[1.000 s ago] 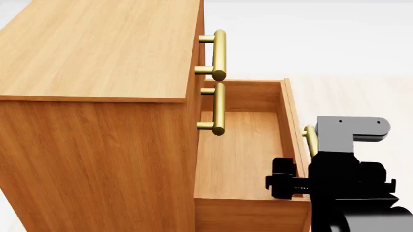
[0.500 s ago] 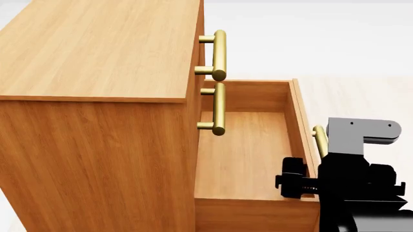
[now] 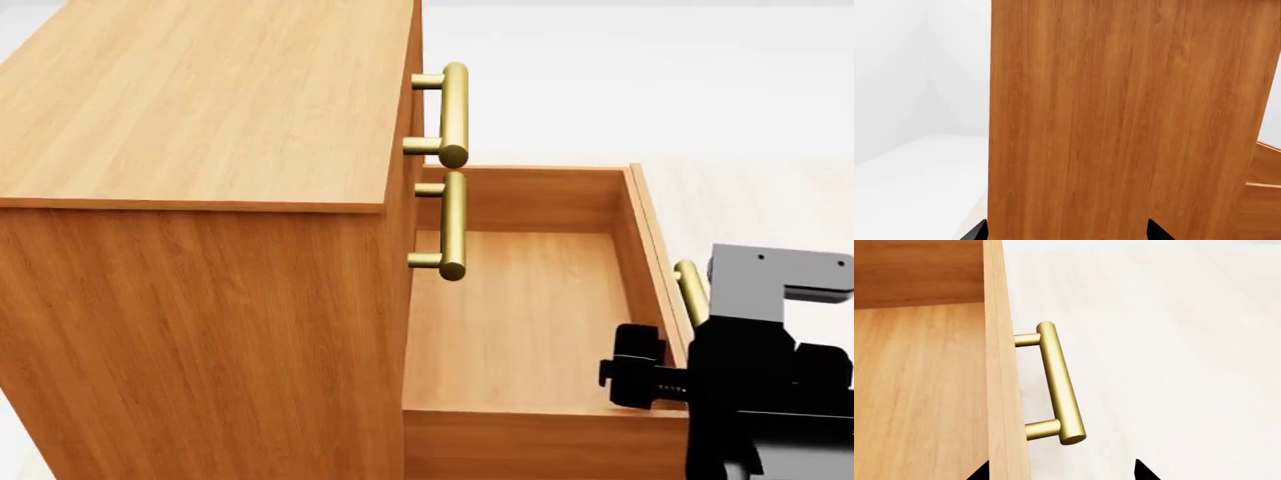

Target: Put the bowl in the bottom drawer of the cabinet and close it.

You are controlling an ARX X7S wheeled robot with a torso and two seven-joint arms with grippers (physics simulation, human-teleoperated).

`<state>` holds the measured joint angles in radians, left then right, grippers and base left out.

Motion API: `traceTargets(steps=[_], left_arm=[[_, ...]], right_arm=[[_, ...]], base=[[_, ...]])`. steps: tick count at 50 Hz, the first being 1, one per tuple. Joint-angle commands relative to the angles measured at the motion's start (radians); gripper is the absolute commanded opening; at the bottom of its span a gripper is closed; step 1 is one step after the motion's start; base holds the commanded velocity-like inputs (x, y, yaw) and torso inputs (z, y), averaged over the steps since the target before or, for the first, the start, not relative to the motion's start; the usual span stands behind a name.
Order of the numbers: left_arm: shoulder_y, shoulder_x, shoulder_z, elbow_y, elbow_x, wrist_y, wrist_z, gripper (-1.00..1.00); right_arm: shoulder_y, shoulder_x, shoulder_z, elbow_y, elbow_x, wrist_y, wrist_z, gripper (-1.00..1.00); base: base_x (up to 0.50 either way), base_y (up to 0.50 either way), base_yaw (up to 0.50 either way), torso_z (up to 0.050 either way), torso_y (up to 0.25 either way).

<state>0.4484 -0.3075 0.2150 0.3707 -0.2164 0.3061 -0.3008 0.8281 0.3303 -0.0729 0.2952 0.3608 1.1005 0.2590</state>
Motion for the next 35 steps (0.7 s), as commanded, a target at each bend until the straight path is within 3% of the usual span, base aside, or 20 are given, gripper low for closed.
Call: traceTargets(steps=[1, 20, 35], left_arm=[[0.002, -0.006, 0.002, 0.010, -0.004, -0.005, -0.006, 1.00], [-0.002, -0.011, 0.008, 0.001, -0.008, 0.002, -0.011, 1.00], [-0.005, -0.015, 0.013, -0.005, -0.011, 0.008, -0.014, 1.00]], right_arm=[[-0.009, 0.021, 0.018, 0.040, -0.041, -0.018, 0.014, 1.00], [-0.018, 0.035, 0.029, 0.041, -0.043, -0.042, 0.020, 1.00], [-0.073, 0.061, 0.110, -0.289, 0.057, -0.051, -0.028, 1.00]], base=[[0.00, 0.00, 0.00, 0.000, 0.000], [0.00, 0.00, 0.00, 0.000, 0.000], [0.00, 0.00, 0.00, 0.000, 0.000]])
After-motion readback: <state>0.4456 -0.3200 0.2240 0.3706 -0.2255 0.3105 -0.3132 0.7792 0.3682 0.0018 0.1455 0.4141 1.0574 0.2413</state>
